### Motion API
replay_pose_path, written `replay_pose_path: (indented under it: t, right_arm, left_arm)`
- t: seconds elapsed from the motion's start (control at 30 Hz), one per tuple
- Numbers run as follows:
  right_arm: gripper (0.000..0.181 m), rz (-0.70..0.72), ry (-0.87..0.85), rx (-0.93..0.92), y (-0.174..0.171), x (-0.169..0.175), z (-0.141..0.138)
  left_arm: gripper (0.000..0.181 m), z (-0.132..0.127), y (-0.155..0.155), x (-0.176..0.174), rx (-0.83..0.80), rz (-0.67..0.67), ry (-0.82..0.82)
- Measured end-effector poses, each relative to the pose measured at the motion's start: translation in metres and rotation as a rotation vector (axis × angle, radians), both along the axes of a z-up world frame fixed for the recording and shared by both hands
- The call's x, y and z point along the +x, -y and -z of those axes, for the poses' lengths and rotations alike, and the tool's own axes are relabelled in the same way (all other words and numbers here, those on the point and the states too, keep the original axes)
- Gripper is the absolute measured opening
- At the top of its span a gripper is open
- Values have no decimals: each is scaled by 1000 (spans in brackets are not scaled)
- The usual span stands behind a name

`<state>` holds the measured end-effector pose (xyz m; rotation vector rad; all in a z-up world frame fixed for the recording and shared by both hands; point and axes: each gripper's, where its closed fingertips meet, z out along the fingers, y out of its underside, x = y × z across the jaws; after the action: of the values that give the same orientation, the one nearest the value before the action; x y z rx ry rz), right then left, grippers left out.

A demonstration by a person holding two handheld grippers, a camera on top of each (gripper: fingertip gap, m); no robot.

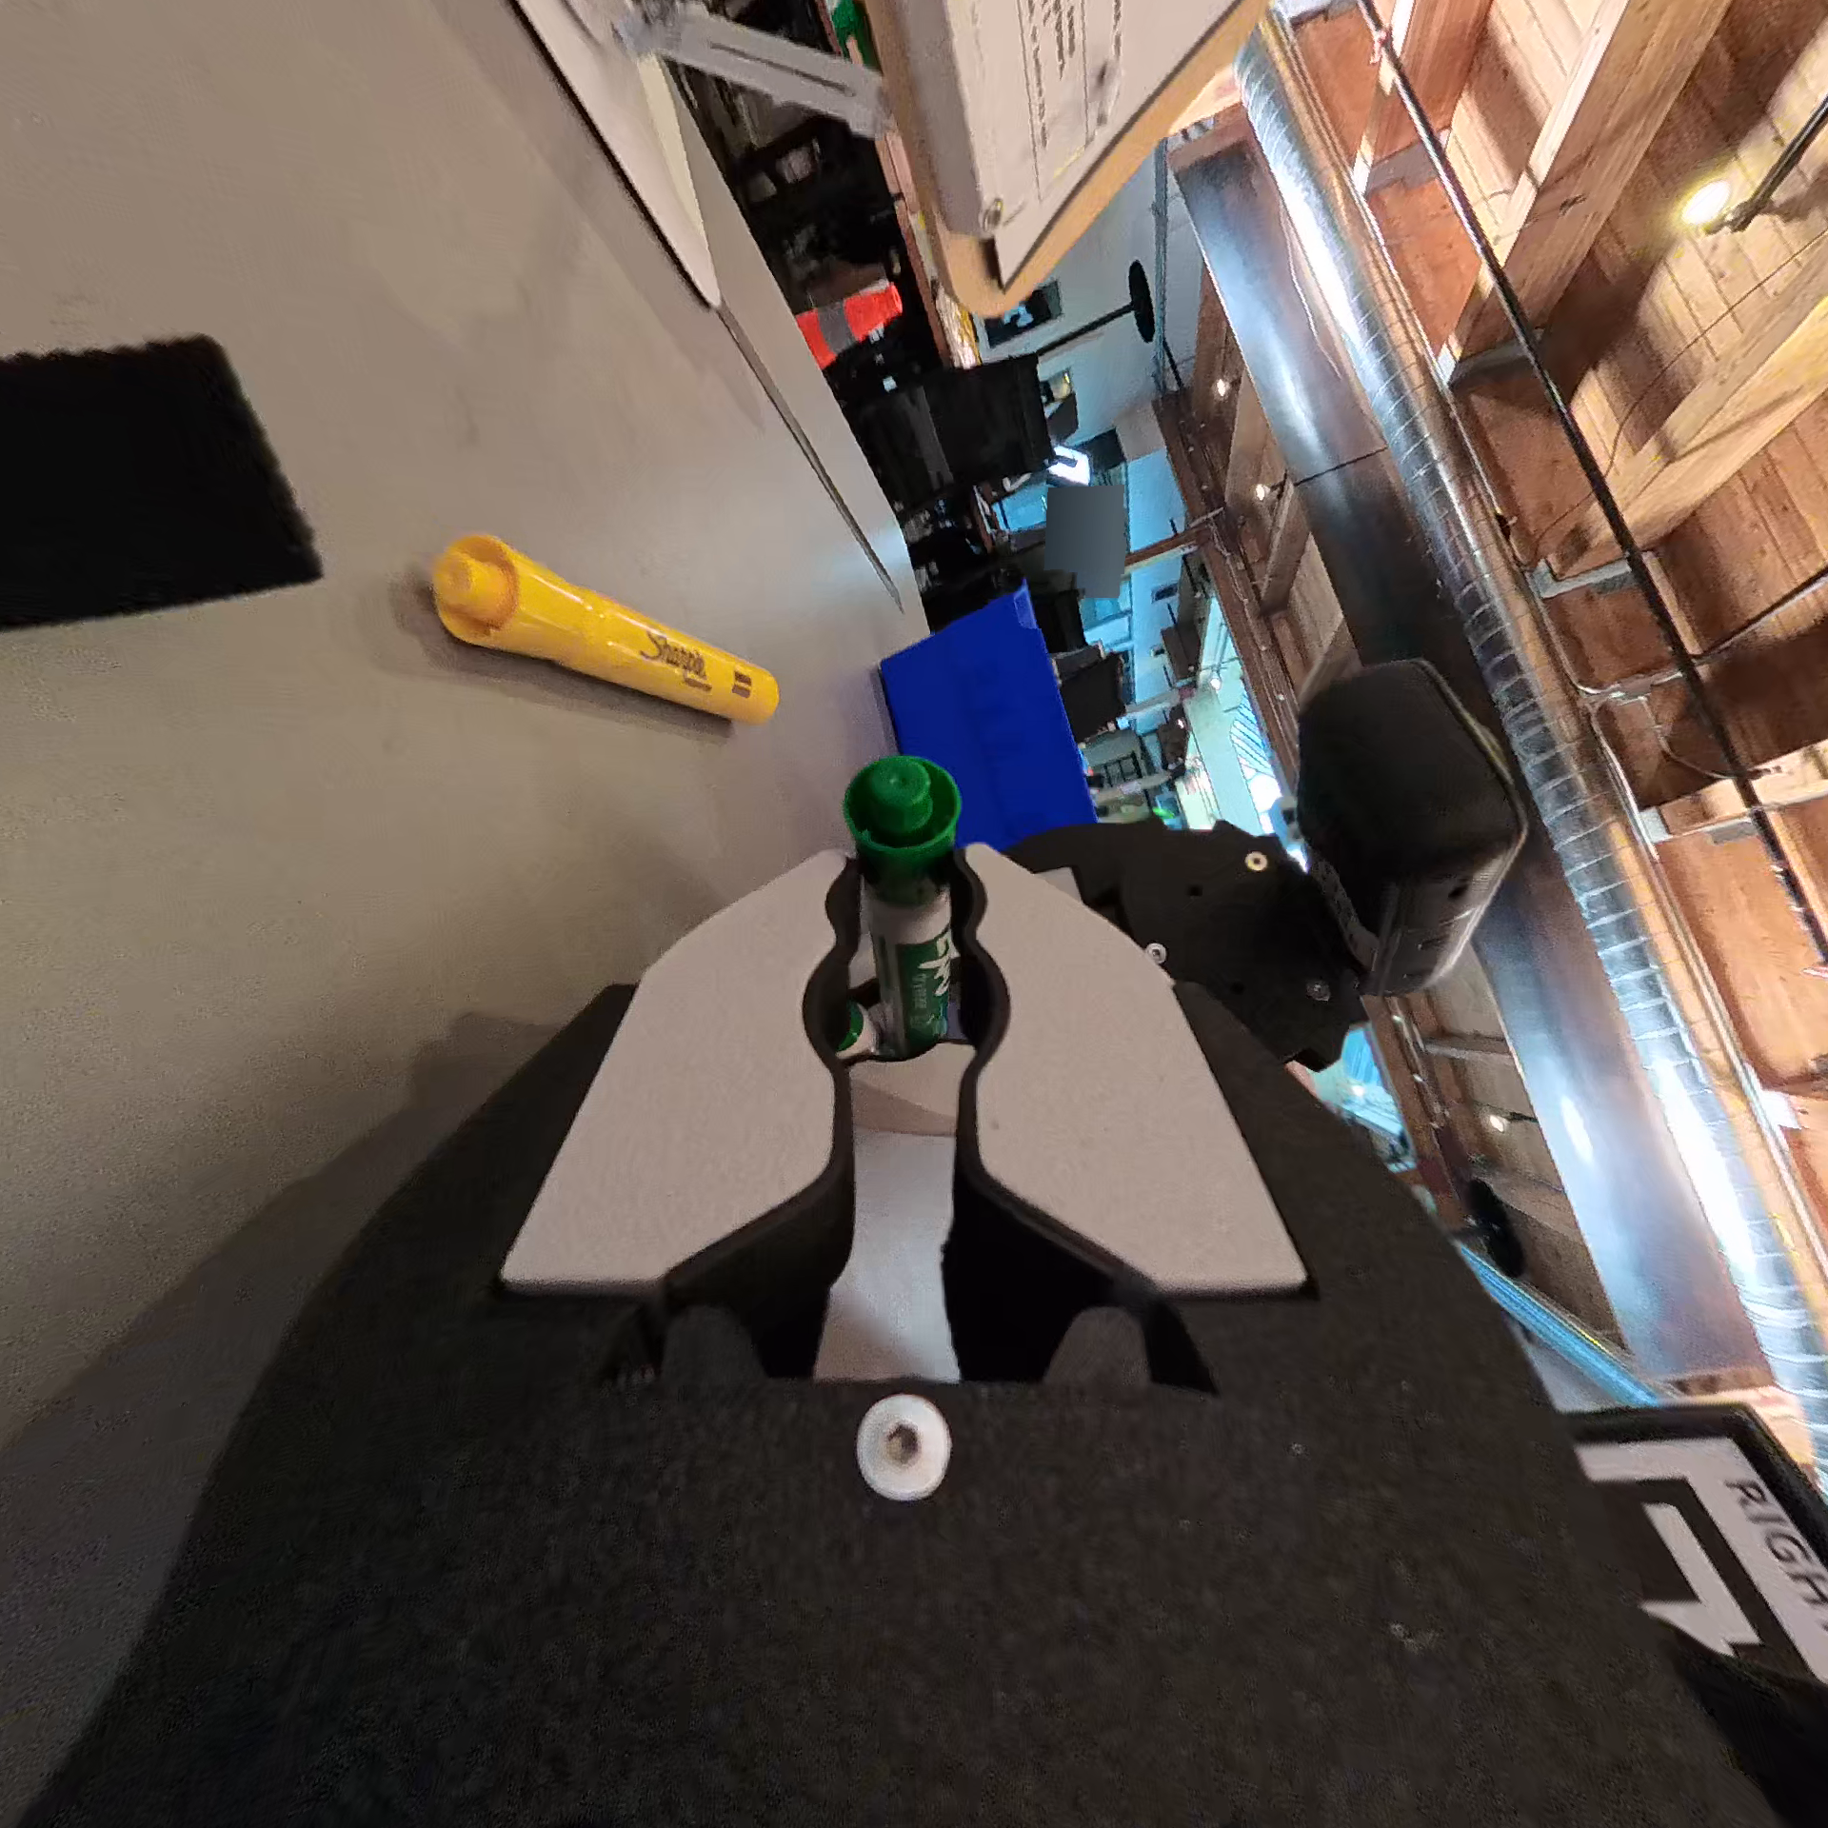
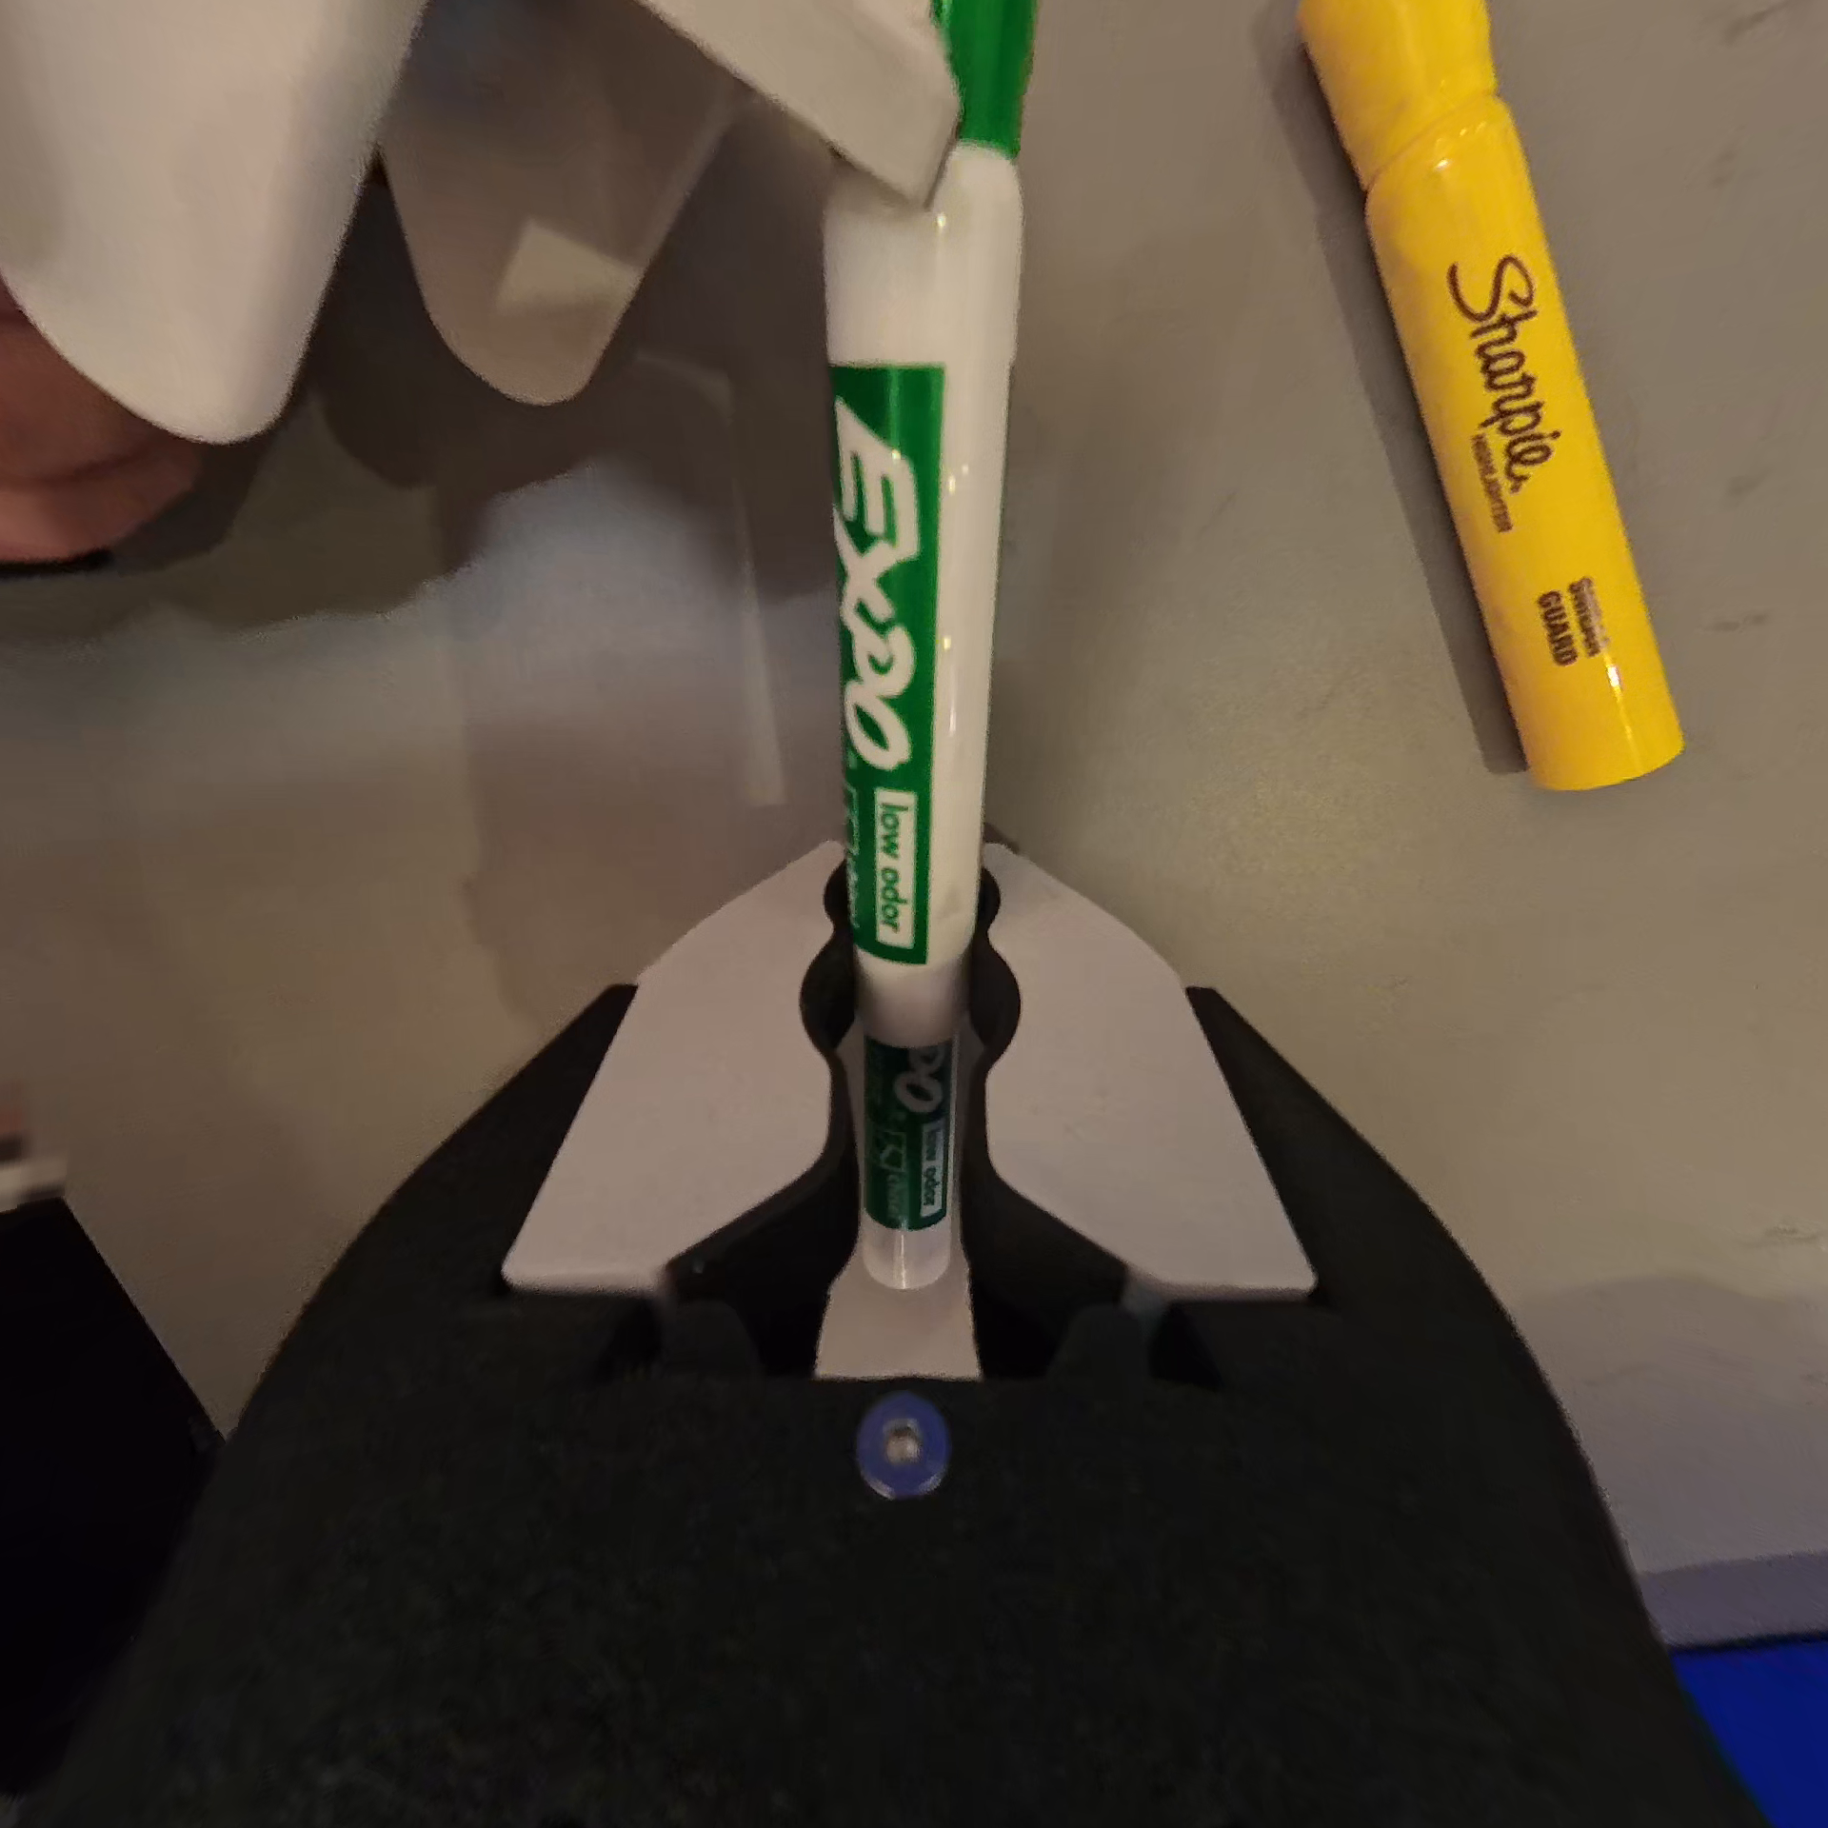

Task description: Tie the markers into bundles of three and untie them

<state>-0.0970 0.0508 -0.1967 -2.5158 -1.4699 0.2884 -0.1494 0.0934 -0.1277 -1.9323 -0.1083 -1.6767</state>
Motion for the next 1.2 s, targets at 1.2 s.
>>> replay_pose_path:
  t: [1.2]
  right_arm:
    - [19,-186,3,5,9,14,-28]
  left_arm:
    - [19,-9,27,-9,901,793,-673]
